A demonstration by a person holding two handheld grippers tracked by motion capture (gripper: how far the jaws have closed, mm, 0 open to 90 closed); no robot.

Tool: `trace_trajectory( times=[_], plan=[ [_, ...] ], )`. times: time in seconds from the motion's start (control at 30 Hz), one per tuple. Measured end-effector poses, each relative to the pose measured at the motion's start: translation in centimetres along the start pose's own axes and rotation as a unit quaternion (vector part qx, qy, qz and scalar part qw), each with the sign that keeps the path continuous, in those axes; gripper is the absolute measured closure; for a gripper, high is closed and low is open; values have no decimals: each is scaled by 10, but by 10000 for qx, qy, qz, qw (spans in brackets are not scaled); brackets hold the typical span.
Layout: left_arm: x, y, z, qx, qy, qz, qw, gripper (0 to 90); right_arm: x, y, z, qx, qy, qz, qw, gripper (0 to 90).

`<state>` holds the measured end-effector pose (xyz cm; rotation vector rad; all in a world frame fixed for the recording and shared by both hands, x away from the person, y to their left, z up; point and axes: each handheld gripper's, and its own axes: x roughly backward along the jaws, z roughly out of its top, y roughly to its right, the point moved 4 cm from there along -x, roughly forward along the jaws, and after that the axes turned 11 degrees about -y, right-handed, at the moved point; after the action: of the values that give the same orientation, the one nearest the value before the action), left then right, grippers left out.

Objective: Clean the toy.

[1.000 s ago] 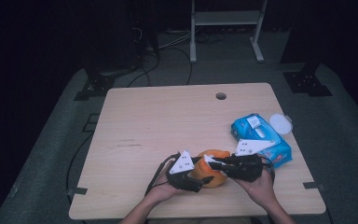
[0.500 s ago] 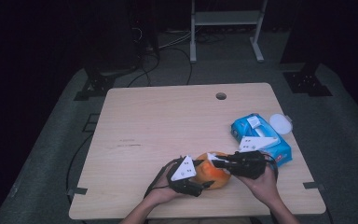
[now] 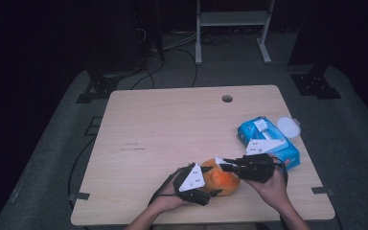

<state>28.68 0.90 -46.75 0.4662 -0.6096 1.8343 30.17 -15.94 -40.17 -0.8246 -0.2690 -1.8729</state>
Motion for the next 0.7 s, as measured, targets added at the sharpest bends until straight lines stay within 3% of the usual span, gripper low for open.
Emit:
trace_trajectory(
  times=[0.03,0.13,0.4,0.47,0.6,0.7],
  plan=[
    [0,1,0,-20,-15,19,10000,269,-3,-5,2,79,0,78,9999,799],
    [1,0,-1,37,-7,-10,10000,271,-5,-10,6,217,-98,-96,9997,800],
    [0,2,-1,-231,-4,-86,9997,287,5,30,-14,-398,-55,-378,9985,800],
    [-1,3,0,-269,-13,-110,9996,287,5,30,-15,-465,-28,-312,9984,800],
    [0,1,-2,-254,-6,-128,9996,286,-1,15,-7,-159,-134,-387,9990,797],
    [2,-2,-2,-124,-14,-62,9999,295,1,20,-7,-198,-92,-408,9989,799]
  ],
)
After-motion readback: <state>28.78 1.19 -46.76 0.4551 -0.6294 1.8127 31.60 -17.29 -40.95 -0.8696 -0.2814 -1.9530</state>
